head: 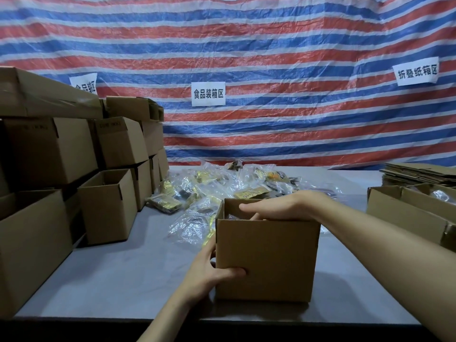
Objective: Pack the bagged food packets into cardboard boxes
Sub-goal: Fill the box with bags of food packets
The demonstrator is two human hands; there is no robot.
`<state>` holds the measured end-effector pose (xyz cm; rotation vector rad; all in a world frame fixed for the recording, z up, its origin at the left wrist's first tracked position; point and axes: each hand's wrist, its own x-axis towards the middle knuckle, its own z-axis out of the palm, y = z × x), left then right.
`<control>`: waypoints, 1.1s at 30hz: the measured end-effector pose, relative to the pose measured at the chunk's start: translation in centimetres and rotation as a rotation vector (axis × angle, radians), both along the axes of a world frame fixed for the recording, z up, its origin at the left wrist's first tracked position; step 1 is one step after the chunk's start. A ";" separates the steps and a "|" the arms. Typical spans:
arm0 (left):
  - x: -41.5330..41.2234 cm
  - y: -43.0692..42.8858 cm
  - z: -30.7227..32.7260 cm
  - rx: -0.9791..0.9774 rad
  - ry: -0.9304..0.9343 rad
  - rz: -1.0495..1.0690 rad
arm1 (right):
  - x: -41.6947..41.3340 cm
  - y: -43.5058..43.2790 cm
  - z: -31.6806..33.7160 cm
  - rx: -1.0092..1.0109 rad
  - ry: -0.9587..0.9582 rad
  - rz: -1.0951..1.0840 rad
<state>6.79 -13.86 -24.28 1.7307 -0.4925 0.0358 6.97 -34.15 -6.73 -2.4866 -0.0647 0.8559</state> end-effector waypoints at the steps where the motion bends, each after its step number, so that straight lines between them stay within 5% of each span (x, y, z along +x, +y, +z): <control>1: 0.1 0.0 -0.1 0.001 0.008 -0.005 | 0.2 0.0 0.2 0.003 0.023 -0.035; 13: 0.3 0.1 -0.3 -0.036 0.011 -0.028 | 1.6 0.0 -0.7 -0.280 0.032 0.017; 18: 0.3 0.1 -0.4 -0.037 0.023 -0.025 | 2.5 1.3 -2.5 -0.428 -0.176 0.164; 24: 0.6 0.2 -0.7 -0.023 0.041 -0.030 | 0.1 0.7 -1.6 -0.316 -0.275 0.075; 33: 0.5 0.0 -0.5 -0.058 0.040 -0.019 | -6.7 -4.7 -3.3 -0.109 -1.205 0.042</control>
